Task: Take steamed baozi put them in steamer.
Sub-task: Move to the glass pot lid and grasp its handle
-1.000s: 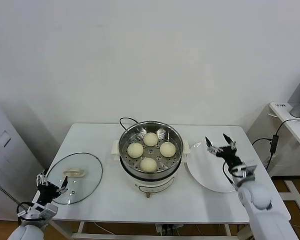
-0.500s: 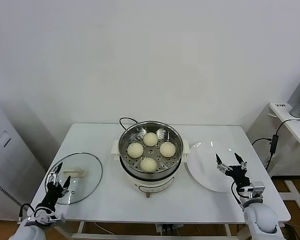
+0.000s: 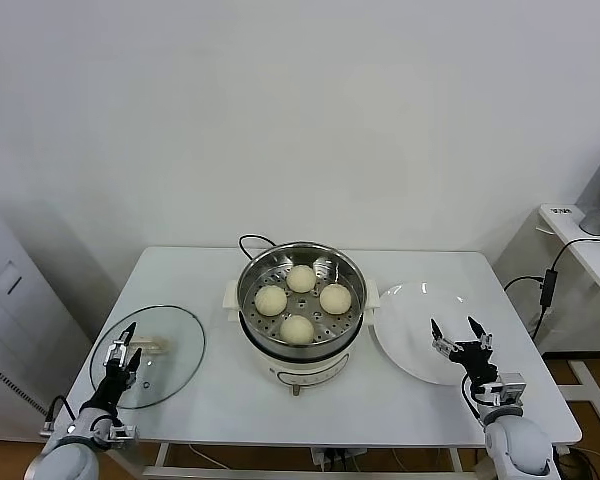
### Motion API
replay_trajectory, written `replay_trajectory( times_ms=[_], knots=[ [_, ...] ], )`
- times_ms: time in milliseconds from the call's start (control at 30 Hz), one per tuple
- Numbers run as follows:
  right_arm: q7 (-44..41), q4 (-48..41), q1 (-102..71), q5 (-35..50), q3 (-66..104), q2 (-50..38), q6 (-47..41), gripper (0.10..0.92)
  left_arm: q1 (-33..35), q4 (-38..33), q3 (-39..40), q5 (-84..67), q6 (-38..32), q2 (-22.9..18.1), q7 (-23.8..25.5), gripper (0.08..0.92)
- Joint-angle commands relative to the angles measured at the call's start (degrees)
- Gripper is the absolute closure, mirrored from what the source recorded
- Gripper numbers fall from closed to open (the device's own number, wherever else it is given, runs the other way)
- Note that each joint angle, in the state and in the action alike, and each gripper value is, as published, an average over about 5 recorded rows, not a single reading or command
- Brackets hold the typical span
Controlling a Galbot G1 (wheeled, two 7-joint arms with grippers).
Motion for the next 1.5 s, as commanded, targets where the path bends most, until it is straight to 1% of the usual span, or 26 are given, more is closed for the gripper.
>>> replay_trajectory(
  times_ms=[33, 333, 533, 633, 867, 1067, 1267, 1367, 1500],
  knots=[
    [-0.52, -1.86, 0.32, -1.18, 0.07, 0.62, 0.28, 0.203, -3.52, 3.36, 0.31, 5.98, -0.25, -1.51, -0.9, 0.177],
    [-1.07, -2.44, 0.18, -1.44, 0.39, 0.75, 0.52, 0.203, -8.03, 7.2, 1.19, 6.96, -0.13, -2.68, -1.26, 0.177],
    [-1.19, -2.52, 0.19, -1.59, 0.39, 1.02, 0.56, 0.203, -8.43, 7.44, 1.03, 6.67, 0.13, -2.79, -1.36, 0.189],
    [-1.22, -2.56, 0.26, -1.7, 0.33, 1.21, 0.56, 0.203, -7.45, 6.57, 0.85, 6.19, 0.02, -2.56, -1.37, 0.251],
    [-1.17, -2.6, 0.58, -2.07, 0.21, 1.52, 0.52, 0.203, -6.35, 4.77, 0.2, 2.67, -1.25, -2.2, -2.58, 0.459],
    [-1.15, -2.05, 0.53, -1.91, 0.26, 1.17, 0.37, 0.203, -4.38, -2.91, -0.81, -1.77, -0.98, -0.32, -2.37, 0.632],
    [-1.08, -1.48, 0.66, -1.74, 0.23, 0.82, 0.18, 0.203, -2.99, -11.17, -1.16, -7.86, 2.55, 3.3, 2.49, 0.805],
    [-1.05, -1.04, 0.67, -1.72, 0.14, 0.66, 0.04, 0.203, -3.24, -14.94, -0.86, -11.53, 5.09, 5.55, 5.48, 0.874],
    [-1.0, -0.67, 0.75, -1.64, 0.12, 0.39, -0.08, 0.203, -3.9, -20.86, 0.26, -16.39, 10.05, 8.66, 9.6, 0.896]
  ],
)
